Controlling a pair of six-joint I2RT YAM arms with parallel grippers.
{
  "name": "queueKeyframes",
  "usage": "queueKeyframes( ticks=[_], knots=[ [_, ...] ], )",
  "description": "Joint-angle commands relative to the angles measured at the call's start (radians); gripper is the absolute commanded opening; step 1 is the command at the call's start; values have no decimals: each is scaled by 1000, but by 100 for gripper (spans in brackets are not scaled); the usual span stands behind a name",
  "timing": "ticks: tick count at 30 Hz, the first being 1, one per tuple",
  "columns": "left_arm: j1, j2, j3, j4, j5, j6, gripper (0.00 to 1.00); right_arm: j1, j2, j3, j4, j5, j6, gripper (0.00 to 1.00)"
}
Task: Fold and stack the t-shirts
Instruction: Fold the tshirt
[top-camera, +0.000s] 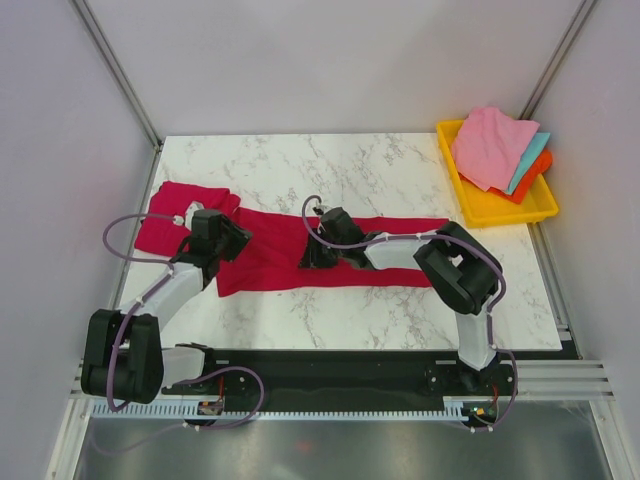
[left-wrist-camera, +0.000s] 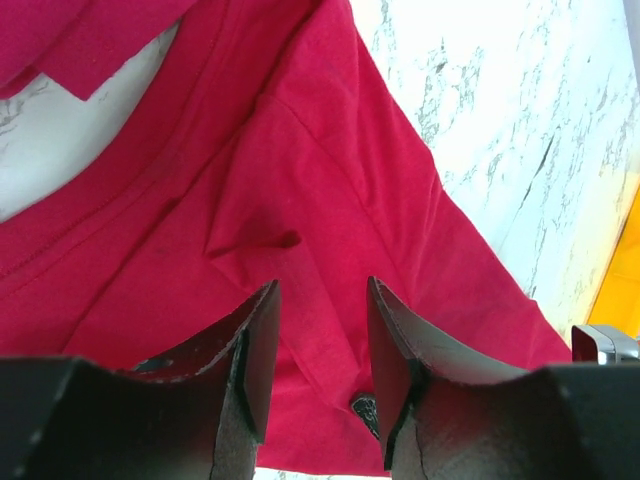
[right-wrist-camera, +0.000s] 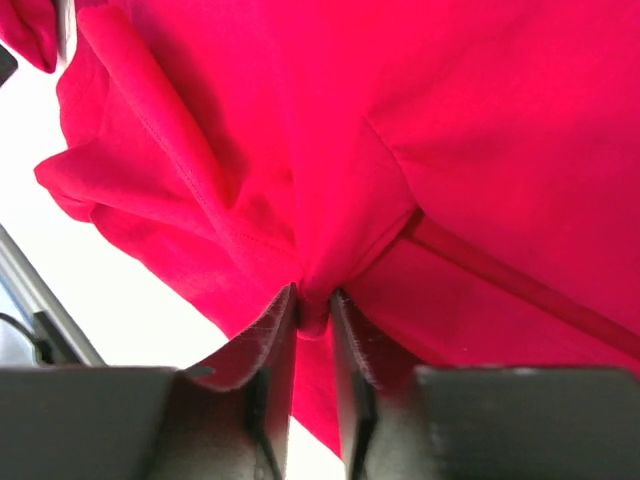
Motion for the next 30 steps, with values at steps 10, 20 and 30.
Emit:
queueKeyframes(
  ticks=[10, 20, 30],
  knots=[
    [3, 40, 2, -18, -2, 24, 36, -53, -56, 0, 18, -52, 18, 0],
    [3, 75, 16, -21, -12, 73, 27, -102, -27, -13, 91, -140, 33, 0],
    [17, 132, 27, -46, 18, 61, 28, -110, -23, -17, 99, -150, 30, 0]
  ],
)
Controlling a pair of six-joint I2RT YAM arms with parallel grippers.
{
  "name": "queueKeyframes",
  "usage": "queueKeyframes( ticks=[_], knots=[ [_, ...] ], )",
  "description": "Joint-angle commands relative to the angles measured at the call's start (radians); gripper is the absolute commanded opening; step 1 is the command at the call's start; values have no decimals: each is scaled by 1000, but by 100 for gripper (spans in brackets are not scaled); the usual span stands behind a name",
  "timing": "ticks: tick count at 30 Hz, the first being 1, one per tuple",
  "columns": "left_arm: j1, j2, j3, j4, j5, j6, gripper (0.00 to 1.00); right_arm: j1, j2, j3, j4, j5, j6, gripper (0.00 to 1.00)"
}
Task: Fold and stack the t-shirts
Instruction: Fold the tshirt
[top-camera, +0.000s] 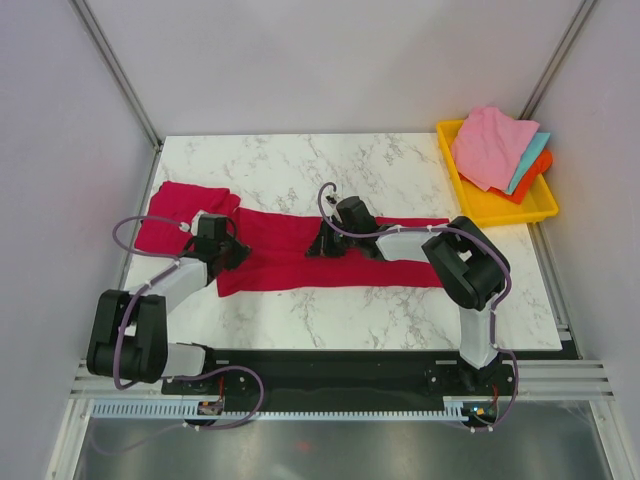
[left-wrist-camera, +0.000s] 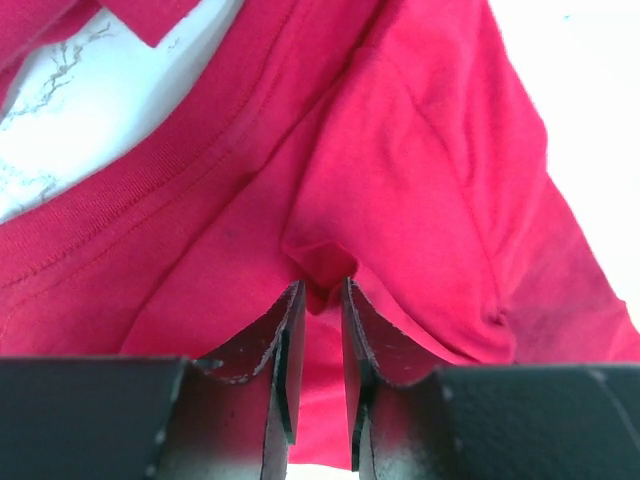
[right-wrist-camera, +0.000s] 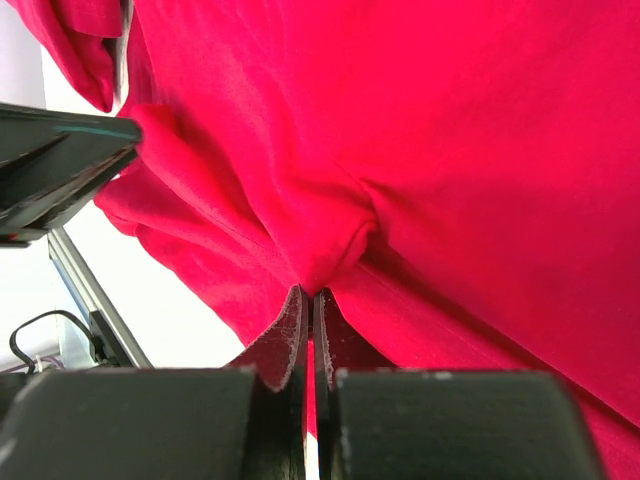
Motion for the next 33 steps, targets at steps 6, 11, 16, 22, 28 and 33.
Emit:
queueKeyframes(
  ticks=[6, 11, 16, 22, 28, 33],
  knots=[
    [39, 85, 42, 4, 46, 5, 30, -4, -21, -2, 43, -25, 4, 0],
    [39, 57, 24, 62, 92, 23, 30, -4, -22, -5, 45, -25, 4, 0],
    [36, 82, 24, 114, 187, 23, 27, -4, -16, -4, 48, -27, 5, 0],
    [30, 81, 18, 144, 249, 20, 10, -4, -16, -4, 45, -28, 4, 0],
    [30, 22, -17, 179, 266, 22, 11, -4, -10, -1, 43, -31, 3, 0],
    [30, -8, -25, 148, 255, 14, 2, -4, -12, 4, 36, -25, 1, 0]
  ],
)
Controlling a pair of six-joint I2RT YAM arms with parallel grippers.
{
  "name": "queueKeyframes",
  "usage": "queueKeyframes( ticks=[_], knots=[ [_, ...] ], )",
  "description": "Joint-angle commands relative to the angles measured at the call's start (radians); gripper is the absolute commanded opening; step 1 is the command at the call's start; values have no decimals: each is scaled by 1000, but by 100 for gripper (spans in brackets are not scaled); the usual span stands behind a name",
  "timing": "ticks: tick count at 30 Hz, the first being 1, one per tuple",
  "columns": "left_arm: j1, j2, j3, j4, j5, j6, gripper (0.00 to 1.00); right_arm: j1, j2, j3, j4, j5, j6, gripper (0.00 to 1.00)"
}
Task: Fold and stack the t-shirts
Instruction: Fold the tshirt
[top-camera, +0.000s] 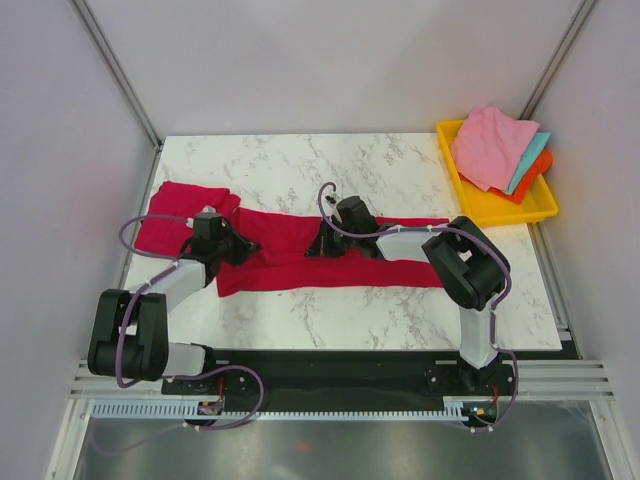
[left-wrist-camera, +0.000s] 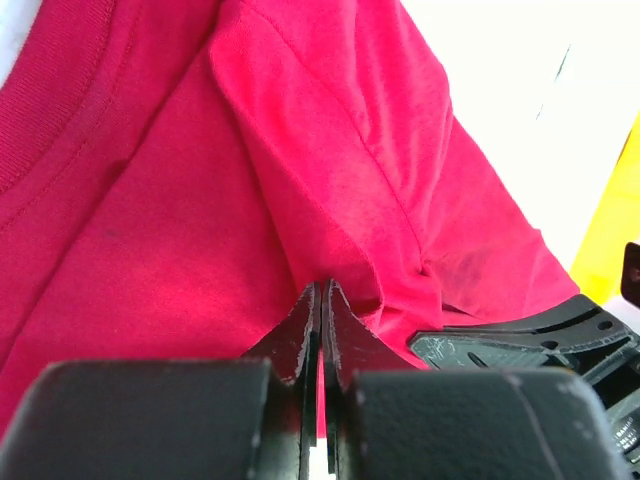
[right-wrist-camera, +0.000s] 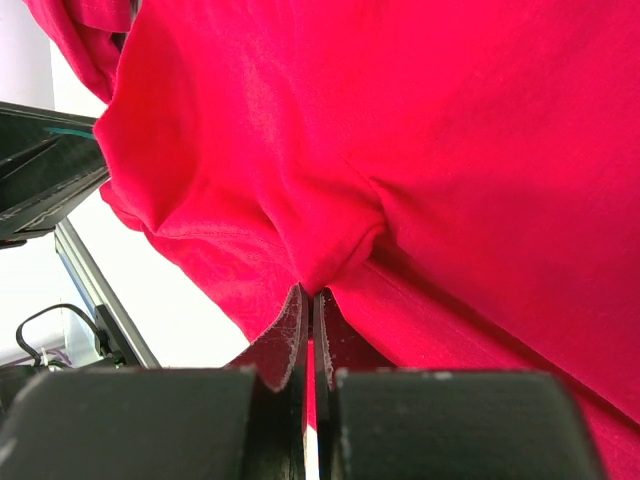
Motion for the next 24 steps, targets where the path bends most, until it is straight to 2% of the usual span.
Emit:
queueKeyframes(
  ticks=[1, 7, 14, 20, 23, 24],
  knots=[
    [-3, -38, -7, -6, 14, 2, 2, -3, -10, 6, 25, -5, 0, 0],
    [0, -64, 10, -156, -70, -15, 2, -4, -13, 11, 12, 2, -4, 0],
    [0, -113, 12, -319, -52, -71, 2, -3, -27, 11, 3, 16, -15, 0],
    [0, -176, 16, -355, -9, -81, 14, -3, -25, 14, 5, 12, -18, 1],
    [0, -234, 16, -365, 13, -87, 17, -3, -27, 6, 20, -2, -6, 5],
    [0, -250, 15, -368, 32, -90, 17, -1, -31, 2, 26, -8, 0, 9]
  ],
)
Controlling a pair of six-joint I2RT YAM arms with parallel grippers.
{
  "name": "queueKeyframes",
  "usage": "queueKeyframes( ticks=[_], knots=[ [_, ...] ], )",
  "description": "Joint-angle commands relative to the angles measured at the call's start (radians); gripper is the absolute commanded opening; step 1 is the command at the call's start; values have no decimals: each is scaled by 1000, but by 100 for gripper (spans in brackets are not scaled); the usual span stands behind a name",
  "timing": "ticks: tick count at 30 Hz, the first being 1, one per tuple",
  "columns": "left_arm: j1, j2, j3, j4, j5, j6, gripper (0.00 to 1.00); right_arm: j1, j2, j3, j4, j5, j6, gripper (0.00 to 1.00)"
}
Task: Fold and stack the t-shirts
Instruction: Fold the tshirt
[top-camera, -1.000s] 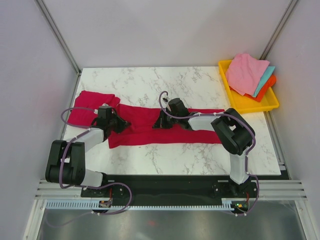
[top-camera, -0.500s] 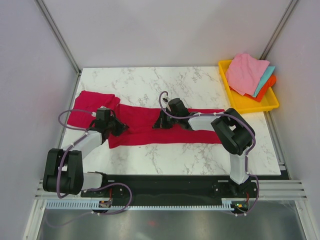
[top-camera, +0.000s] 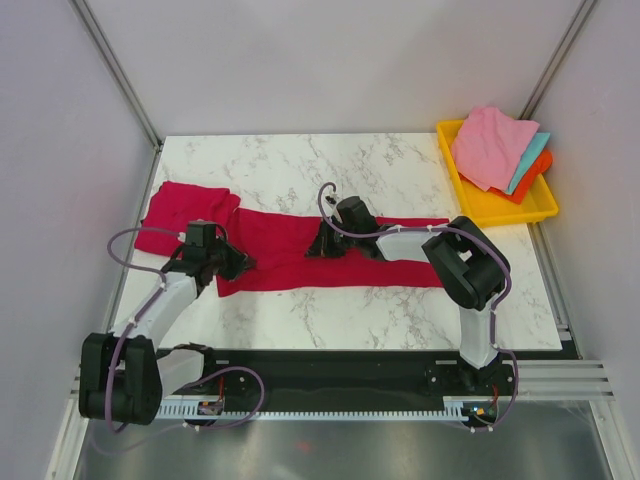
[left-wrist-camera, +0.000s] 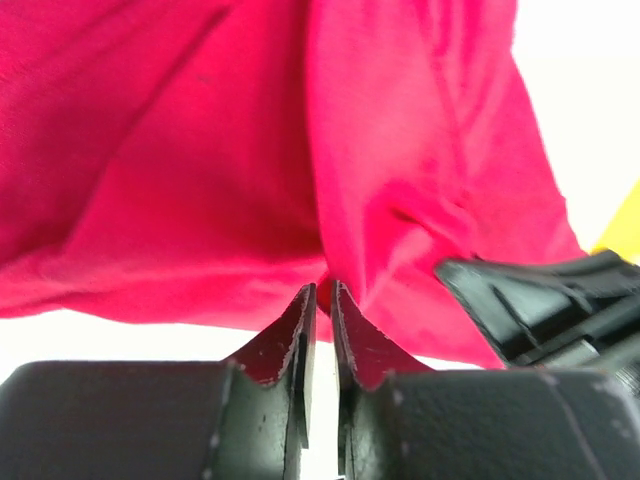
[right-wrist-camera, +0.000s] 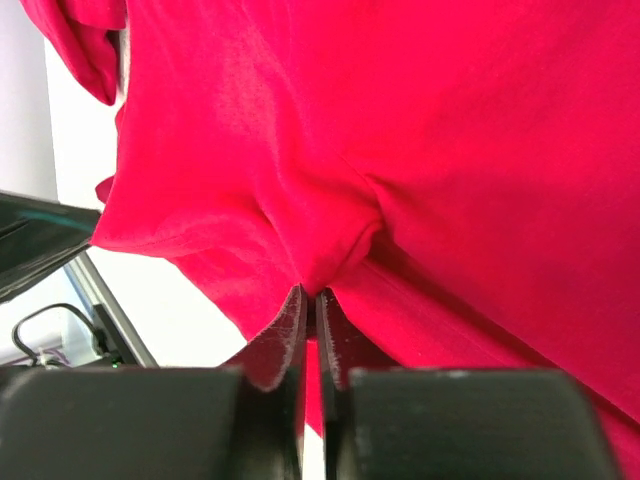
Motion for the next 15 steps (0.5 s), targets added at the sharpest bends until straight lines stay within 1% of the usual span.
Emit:
queueKeyframes(
  ticks=[1, 2, 3, 4, 5, 7, 8, 9, 11, 12, 15],
  knots=[
    [-1, -90, 12, -27, 64, -49, 18, -1, -33, -3, 44, -18, 8, 14],
    [-1, -105, 9, -27, 70, -56, 20, -3, -35, -7, 69, -30, 25, 20],
    [-1, -124, 0, -29, 78, -68, 22, -3, -36, -15, 79, -47, 31, 28],
    [-1, -151, -5, -27, 78, -74, 25, -4, -36, -20, 87, -55, 37, 30],
    [-1, -162, -9, -29, 78, -76, 35, -3, -38, -21, 101, -60, 48, 31],
    [1, -187, -17, -42, 70, -77, 48, -3, -42, -23, 104, -70, 51, 30],
    [1, -191, -16, -50, 64, -74, 53, -3, -42, -26, 103, -72, 51, 29],
    [1, -198, -16, -55, 52, -71, 53, -3, -45, -24, 101, -72, 51, 25],
    [1, -213, -17, -58, 38, -62, 53, -3, -47, -26, 101, -77, 52, 21],
    [1, -216, -17, -58, 26, -48, 53, -3, -51, -26, 101, -78, 55, 15],
    [1, -208, -8, -56, -5, 6, 52, -3, -56, -27, 107, -90, 74, 7]
  ],
)
